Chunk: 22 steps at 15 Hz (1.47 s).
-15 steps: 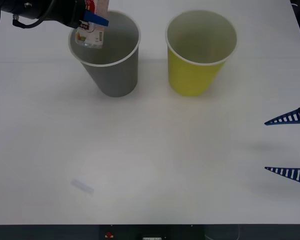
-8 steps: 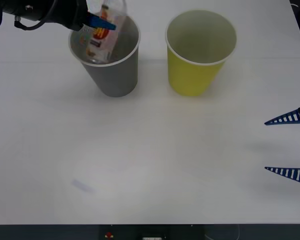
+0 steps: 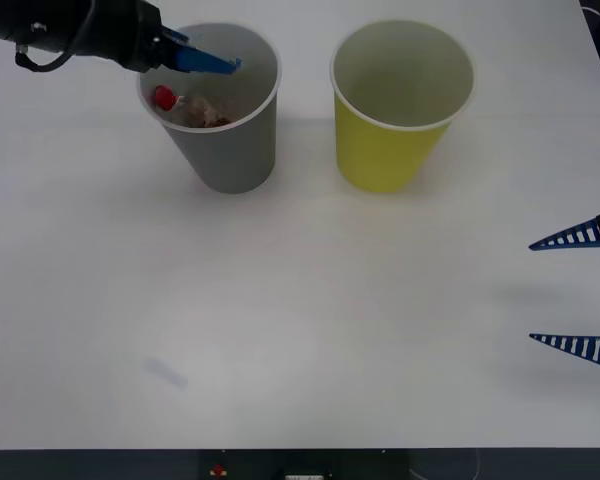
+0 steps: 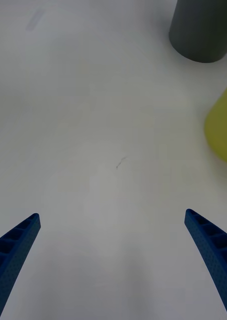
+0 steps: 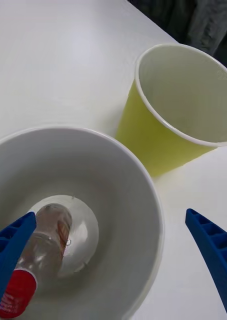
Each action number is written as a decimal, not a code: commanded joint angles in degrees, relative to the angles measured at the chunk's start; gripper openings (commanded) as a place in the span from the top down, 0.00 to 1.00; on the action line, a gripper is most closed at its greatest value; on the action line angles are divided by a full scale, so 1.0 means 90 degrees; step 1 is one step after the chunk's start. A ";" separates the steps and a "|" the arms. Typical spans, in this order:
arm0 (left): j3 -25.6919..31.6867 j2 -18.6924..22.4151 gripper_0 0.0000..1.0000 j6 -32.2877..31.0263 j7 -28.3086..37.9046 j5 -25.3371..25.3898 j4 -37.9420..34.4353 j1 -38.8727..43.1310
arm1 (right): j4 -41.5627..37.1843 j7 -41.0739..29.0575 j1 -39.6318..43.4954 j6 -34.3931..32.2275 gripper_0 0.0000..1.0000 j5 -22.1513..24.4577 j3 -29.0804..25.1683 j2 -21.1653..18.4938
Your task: Put the can into the green bin and the plastic bottle into the gray bin
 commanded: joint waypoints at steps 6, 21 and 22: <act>0.2200 0.0320 0.00 0.0001 -0.1475 0.0306 -0.2440 0.3191 | 0.0000 0.0000 0.0000 0.0000 0.00 0.0000 0.0000 0.0000; 0.4455 -0.0285 0.00 -0.1825 -0.5098 0.0628 -0.4081 0.6853 | 0.0000 0.0000 0.0000 0.0000 0.00 0.0000 0.0000 0.0000; 0.4475 -0.0383 0.00 -0.1903 -0.5264 0.0618 -0.4081 0.6941 | 0.0000 0.0000 0.0000 0.0000 0.00 0.0000 0.0000 0.0000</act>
